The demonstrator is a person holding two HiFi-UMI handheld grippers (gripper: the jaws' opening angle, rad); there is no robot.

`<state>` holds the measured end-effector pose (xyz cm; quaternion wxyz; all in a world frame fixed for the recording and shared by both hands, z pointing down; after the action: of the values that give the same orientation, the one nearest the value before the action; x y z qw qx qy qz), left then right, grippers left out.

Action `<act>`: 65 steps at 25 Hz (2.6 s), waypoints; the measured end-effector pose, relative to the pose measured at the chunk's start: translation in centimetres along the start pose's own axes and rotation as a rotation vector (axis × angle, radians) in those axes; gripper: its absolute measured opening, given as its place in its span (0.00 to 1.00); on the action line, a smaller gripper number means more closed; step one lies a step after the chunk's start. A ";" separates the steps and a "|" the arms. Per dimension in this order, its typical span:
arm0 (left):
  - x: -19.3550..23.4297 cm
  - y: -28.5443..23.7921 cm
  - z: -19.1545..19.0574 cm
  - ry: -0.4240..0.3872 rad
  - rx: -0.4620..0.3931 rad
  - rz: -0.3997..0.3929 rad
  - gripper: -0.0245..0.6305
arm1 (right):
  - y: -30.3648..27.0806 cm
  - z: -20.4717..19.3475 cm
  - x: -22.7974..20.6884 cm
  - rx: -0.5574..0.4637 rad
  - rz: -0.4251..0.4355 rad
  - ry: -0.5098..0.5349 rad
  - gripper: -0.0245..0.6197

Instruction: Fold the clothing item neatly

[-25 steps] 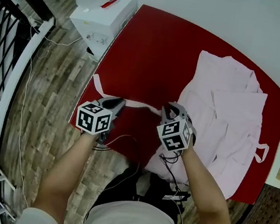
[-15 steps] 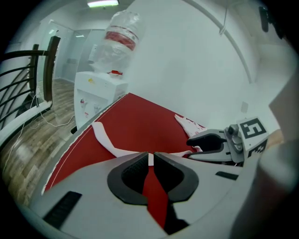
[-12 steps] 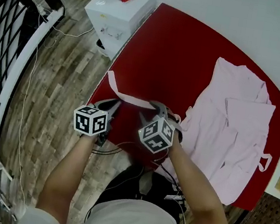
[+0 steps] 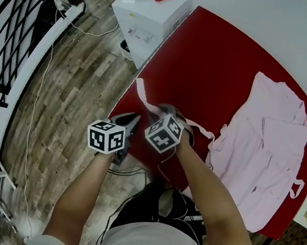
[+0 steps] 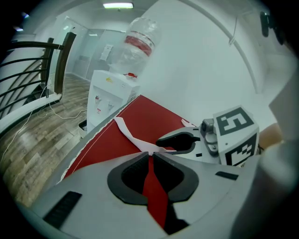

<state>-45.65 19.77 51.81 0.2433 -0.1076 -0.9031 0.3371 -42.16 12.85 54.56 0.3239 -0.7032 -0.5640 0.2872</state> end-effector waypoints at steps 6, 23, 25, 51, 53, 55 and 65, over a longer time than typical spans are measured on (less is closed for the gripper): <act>-0.5 0.2 -1.1 -0.003 0.001 -0.020 0.06 | -0.7 -0.7 0.1 0.042 0.003 -0.051 0.08; -10.6 -3.5 -2.9 -0.256 0.027 -0.181 0.33 | 10.3 -1.7 -2.7 -0.291 0.011 -0.350 0.08; -11.5 -4.4 -2.9 -0.279 0.032 -0.160 0.35 | 11.3 -2.5 -3.3 -0.327 0.024 -0.420 0.08; -14.1 -10.6 -0.5 -0.356 0.056 -0.059 0.05 | 19.9 -4.5 -6.7 -0.593 -0.026 -0.684 0.08; -14.8 -10.6 -0.5 -0.364 0.050 -0.092 0.05 | 20.5 -5.4 -7.0 -0.601 -0.038 -0.710 0.08; -15.8 -10.4 -0.7 -0.375 0.051 -0.144 0.06 | 20.7 -6.2 -7.3 -0.601 -0.048 -0.732 0.08; -16.8 -10.9 -1.0 -0.396 0.089 -0.179 0.28 | 21.5 -6.5 -7.1 -0.598 -0.019 -0.712 0.08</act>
<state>-31.02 6.14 53.44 0.0948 0.0522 -0.9234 0.3683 -25.53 1.70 42.13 -0.1043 -0.6182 -0.7047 0.3322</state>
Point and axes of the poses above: the fingertips, and each gripper's own axes: y backward along the fingers, x to its left, z out of its top, the point moved 3 cm from there along y, backward along the fingers, and after that the axes turned 11 degrees about z, right-handed, at the moved point
